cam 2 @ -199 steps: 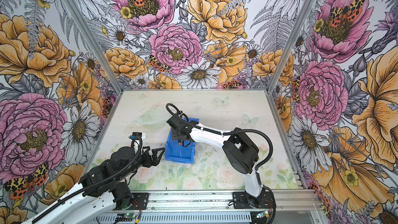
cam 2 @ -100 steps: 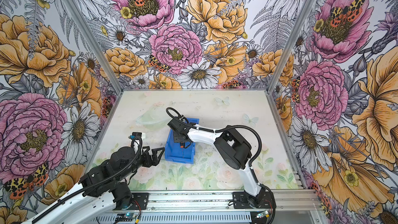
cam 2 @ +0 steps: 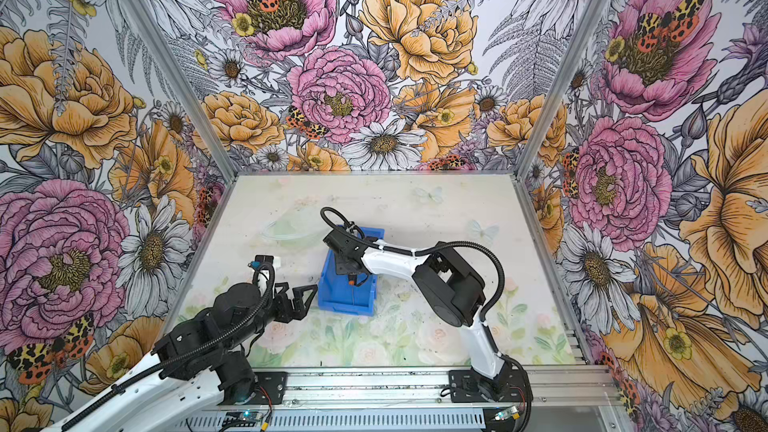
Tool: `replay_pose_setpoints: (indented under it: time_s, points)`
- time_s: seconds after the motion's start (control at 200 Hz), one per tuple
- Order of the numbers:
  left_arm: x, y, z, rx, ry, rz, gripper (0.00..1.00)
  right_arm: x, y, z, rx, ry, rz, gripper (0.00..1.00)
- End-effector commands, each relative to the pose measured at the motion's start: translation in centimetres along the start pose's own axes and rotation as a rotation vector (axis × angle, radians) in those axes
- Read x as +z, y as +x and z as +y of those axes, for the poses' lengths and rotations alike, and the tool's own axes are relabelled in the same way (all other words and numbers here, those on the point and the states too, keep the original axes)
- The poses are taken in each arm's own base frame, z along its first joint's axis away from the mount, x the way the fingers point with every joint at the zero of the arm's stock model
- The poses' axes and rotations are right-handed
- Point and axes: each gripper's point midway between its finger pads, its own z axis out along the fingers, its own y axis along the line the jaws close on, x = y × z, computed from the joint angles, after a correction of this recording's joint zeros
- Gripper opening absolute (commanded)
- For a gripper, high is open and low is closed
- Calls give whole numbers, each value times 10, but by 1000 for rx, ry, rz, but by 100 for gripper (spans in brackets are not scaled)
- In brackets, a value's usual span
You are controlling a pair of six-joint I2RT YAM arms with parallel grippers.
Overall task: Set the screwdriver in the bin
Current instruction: 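Lower the screwdriver into the blue bin with the right gripper, then open the right gripper and raise it out of the bin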
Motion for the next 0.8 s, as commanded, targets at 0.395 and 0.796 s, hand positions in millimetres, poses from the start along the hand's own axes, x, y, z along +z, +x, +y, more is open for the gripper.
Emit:
replay_pose_setpoints:
  time_s: [0.395,0.796]
  points:
    - [0,1,4,-11,-14,-11,99,-42,-40,13,-1,-42,-134,48]
    - [2,2,5,-7,-26,-3,99,-101,-50,5,-11,-76,-224,62]
